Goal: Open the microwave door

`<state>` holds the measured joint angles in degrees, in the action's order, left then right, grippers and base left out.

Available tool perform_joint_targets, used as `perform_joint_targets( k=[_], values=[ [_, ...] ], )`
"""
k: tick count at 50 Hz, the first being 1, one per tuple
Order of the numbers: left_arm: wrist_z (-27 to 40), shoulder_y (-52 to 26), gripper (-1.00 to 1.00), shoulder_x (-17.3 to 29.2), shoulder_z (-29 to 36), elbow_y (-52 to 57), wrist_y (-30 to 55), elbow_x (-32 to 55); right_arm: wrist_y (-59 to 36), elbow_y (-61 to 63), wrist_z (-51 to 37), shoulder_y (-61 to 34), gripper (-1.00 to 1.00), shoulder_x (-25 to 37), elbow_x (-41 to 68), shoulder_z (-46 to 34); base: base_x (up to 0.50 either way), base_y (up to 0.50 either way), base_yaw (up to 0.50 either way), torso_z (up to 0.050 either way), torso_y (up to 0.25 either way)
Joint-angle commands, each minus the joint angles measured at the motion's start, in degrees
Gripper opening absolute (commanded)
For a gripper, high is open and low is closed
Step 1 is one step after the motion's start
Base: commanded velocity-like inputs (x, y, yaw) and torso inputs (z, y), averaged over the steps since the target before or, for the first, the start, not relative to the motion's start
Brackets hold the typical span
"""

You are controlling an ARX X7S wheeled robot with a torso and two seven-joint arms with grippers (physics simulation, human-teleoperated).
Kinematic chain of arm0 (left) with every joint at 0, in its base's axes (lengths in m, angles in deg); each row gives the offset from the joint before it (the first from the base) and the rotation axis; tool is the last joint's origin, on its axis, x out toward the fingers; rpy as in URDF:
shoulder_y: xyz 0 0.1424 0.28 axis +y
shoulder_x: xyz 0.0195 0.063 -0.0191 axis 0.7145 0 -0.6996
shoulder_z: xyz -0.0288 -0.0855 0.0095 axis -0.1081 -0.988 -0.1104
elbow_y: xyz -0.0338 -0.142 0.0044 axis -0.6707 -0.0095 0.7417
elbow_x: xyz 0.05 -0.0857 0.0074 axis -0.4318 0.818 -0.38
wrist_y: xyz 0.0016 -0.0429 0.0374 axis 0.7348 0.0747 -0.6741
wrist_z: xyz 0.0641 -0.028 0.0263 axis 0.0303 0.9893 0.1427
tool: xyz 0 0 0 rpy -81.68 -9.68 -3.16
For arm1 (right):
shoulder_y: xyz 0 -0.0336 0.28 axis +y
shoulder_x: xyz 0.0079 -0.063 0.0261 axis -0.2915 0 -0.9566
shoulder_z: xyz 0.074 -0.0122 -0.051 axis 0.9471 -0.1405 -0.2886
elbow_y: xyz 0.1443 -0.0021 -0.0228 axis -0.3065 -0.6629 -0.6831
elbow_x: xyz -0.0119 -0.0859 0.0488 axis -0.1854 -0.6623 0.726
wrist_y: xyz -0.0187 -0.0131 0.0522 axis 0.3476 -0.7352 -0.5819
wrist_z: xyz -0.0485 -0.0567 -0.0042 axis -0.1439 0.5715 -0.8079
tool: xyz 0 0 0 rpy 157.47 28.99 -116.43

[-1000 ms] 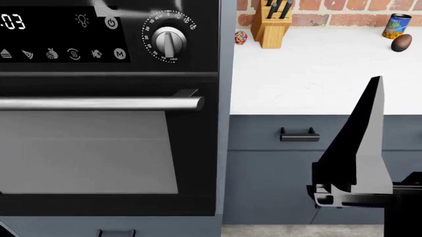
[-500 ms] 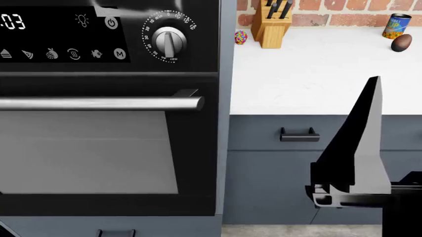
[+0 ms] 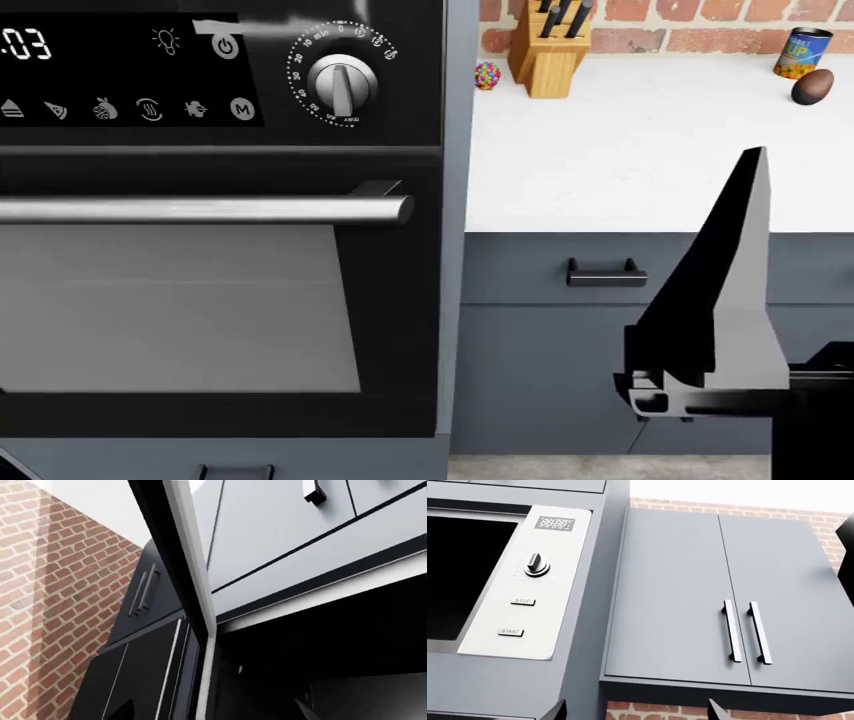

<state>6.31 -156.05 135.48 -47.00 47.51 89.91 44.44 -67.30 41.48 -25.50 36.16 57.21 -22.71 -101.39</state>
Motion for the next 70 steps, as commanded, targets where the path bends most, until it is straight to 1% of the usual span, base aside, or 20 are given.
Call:
perform_joint_targets(
  k=[1, 12, 26, 35, 48, 55, 57, 62, 70],
  values=[
    [-0.3, 1.1, 1.0, 6.4, -0.3, -0.7, 2.0, -1.0, -1.5, 0.7, 0.4, -1.2, 1.0, -0.6, 0.6, -0.1, 0.0, 0.0, 0.0, 0.0, 0.0],
    [-0.8, 2.7, 1.0, 12.7, -0.8, -2.7, 2.4, -2.2, -2.8, 1.4, -0.4, -3.7, 1.0, -0.5, 0.9, -2.3, 0.0, 0.0, 0.0, 0.0, 0.0],
    [-1.2, 2.9, 1.0, 22.1, -2.6, -0.8, 5.4, -1.7, -2.3, 1.4, -2.5, -8.4, 1.0, 0.1, 1.0, -7.6, 0.0, 0.0, 0.0, 0.0, 0.0],
    [-2.5, 3.1, 1.0, 27.2, -3.1, -0.8, 6.7, -2.2, -2.7, 1.4, -4.0, -13.1, 1.0, 0.1, 1.6, -12.1, 0.0, 0.0, 0.0, 0.0, 0.0],
    [-4.3, 4.8, 1.0, 35.5, -3.0, -3.1, 7.3, -3.0, -2.5, 1.4, -7.1, -22.1, 1.0, 0.3, 2.9, -20.7, 0.0, 0.0, 0.0, 0.0, 0.0],
    [-9.7, 3.6, 1.0, 35.6, -4.8, -5.5, 9.7, -10.1, -2.2, 1.4, -8.8, -26.6, 1.0, 0.5, 3.5, -25.1, 0.0, 0.0, 0.0, 0.0, 0.0],
    [-12.3, 2.8, 1.0, 35.6, -5.8, -5.6, 10.8, -13.4, -2.1, 1.3, -9.1, -27.4, 1.0, 0.5, 3.5, -26.0, 0.0, 0.0, 0.0, 0.0, 0.0],
    [-19.0, 0.8, 1.0, 35.6, -8.2, -6.2, 12.6, -21.6, -1.8, 1.1, -9.3, -28.1, 1.0, 0.1, 3.4, -26.9, 0.0, 0.0, 0.0, 0.0, 0.0],
    [-27.1, -1.2, 1.0, 35.6, -11.1, -7.2, 12.8, -32.1, -1.8, 1.1, -9.8, -29.0, 1.0, 0.0, 3.4, -28.0, 0.0, 0.0, 0.0, 0.0, 0.0]
  ],
)
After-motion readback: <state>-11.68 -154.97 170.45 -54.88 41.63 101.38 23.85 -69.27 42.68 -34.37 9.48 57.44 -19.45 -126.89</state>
